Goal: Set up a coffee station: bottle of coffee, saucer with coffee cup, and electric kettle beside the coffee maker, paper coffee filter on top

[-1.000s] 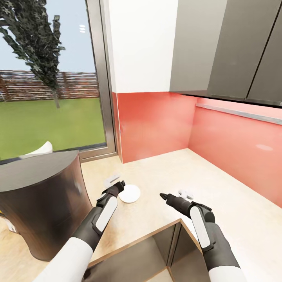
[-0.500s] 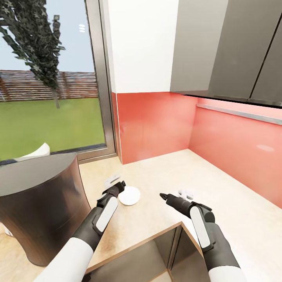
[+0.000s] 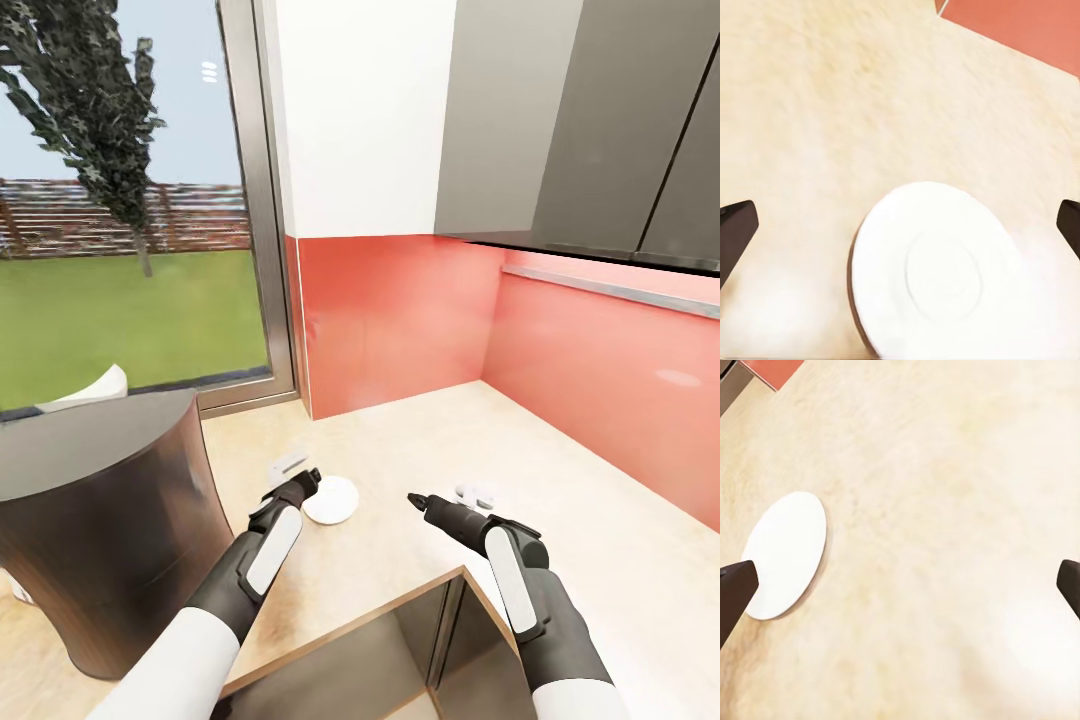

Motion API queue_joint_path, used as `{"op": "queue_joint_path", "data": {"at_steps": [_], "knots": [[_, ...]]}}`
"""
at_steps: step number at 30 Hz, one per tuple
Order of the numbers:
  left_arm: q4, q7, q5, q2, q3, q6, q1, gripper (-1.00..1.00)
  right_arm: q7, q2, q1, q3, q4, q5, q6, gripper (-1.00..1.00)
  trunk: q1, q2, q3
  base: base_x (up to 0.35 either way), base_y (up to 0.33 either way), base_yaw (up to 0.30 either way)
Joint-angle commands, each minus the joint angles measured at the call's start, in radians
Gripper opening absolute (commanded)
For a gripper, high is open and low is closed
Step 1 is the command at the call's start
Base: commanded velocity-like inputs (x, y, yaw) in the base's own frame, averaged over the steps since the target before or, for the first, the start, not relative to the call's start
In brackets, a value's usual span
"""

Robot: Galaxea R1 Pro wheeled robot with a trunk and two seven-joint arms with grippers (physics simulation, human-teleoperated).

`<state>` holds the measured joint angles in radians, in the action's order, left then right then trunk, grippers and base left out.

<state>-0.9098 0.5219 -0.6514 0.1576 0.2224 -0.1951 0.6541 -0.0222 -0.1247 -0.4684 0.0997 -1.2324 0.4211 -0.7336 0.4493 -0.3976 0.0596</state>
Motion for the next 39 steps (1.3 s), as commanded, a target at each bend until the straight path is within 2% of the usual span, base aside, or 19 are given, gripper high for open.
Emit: {"op": "queue_joint_path", "data": {"at_steps": [1,24,31,39], "knots": [[0.005,0.007,-0.006,-0.001,0.001,-0.003,0.001,1.0,-0.002,-0.001,-0.001,0.003,-0.001,0.001,-0.006,1.0,0.001,-0.002,0.002,0.0,0.0,0.0],[0.017,0.003,-0.004,-0.001,0.001,-0.001,0.002,1.0,-0.002,-0.001,-0.001,0.003,0.0,0.001,-0.006,1.0,0.001,-0.002,0.002,0.021,0.0,0.0],[0.095,0.003,-0.006,0.004,0.004,-0.001,0.019,1.0,-0.002,-0.001,-0.001,0.003,0.001,0.001,-0.006,1.0,0.001,-0.002,0.002,0.0,0.0,0.0],[0.162,0.003,-0.007,0.006,0.002,0.001,0.077,1.0,-0.002,-0.001,-0.001,0.003,0.001,0.001,-0.006,1.0,0.001,-0.002,0.002,0.0,0.0,0.0]]}}
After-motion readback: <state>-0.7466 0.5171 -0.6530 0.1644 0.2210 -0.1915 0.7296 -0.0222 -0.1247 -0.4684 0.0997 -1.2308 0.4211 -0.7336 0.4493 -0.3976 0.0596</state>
